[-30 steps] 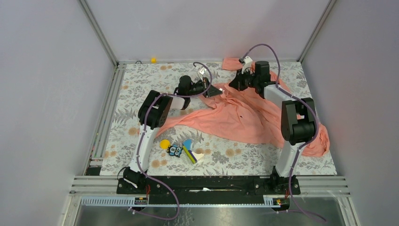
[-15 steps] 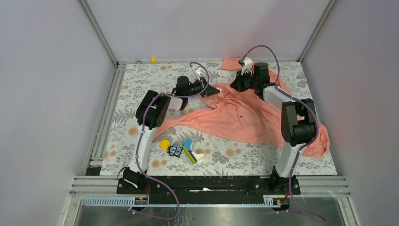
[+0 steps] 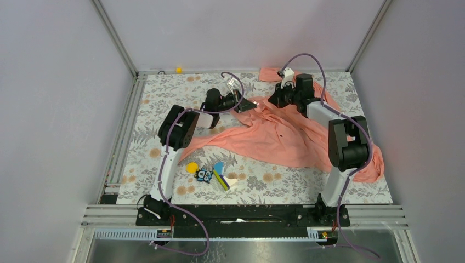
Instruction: Zip up the jacket
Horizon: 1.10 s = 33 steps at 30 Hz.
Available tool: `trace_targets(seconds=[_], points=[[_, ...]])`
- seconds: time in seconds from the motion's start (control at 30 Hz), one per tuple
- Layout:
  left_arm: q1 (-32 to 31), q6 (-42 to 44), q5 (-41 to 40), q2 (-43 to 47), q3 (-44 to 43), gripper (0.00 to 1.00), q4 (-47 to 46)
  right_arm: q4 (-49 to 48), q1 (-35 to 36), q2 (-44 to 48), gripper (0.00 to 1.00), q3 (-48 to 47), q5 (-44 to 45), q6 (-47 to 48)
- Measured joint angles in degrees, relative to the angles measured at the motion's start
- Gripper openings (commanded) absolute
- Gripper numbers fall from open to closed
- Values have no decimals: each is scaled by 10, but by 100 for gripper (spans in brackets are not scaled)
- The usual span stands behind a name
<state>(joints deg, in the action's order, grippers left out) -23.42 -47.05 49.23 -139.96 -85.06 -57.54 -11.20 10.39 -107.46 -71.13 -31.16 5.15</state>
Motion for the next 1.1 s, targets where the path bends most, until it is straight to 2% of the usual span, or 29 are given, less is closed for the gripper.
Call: trace_targets(seconds=[1.1], points=[[0, 3, -9, 7, 20, 0, -26, 27, 35, -14, 0, -18, 36, 47]])
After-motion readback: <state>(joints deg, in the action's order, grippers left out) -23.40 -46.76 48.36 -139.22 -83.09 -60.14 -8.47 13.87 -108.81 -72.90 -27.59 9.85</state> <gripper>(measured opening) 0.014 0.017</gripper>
